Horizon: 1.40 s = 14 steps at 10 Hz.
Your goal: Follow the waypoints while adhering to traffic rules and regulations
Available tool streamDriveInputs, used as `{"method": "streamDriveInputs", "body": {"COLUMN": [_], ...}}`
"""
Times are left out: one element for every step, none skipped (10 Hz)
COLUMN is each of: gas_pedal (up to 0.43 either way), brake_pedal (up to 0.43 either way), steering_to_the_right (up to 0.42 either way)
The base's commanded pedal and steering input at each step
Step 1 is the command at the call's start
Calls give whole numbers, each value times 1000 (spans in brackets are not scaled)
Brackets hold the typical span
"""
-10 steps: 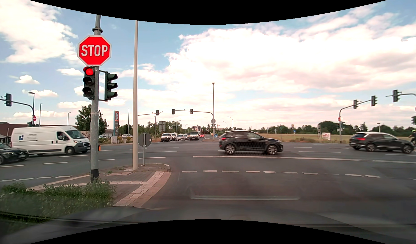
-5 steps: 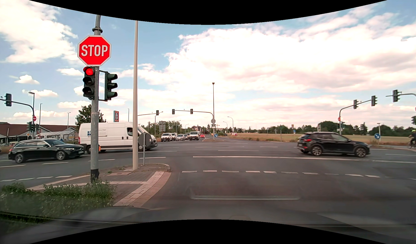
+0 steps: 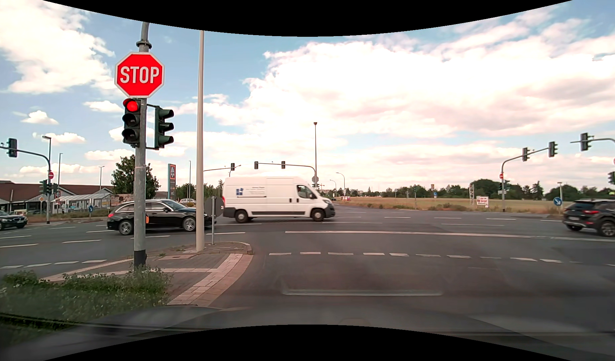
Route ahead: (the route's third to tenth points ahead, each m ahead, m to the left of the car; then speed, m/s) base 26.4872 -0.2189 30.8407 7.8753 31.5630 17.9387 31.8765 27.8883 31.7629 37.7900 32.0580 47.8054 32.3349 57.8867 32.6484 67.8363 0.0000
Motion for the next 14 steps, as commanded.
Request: {"method": "streamDriveInputs", "body": {"gas_pedal": [0,0,0,0,0,0,0,0,0,0,0,0,0,0], "brake_pedal": [317,317,317,317,317,317,317,317,317,317,317,317,323,317], "steering_to_the_right": [-5,-5,-4,-5,-5,-5,-4,-5,-4,-5,-4,-4,-5,-5]}}
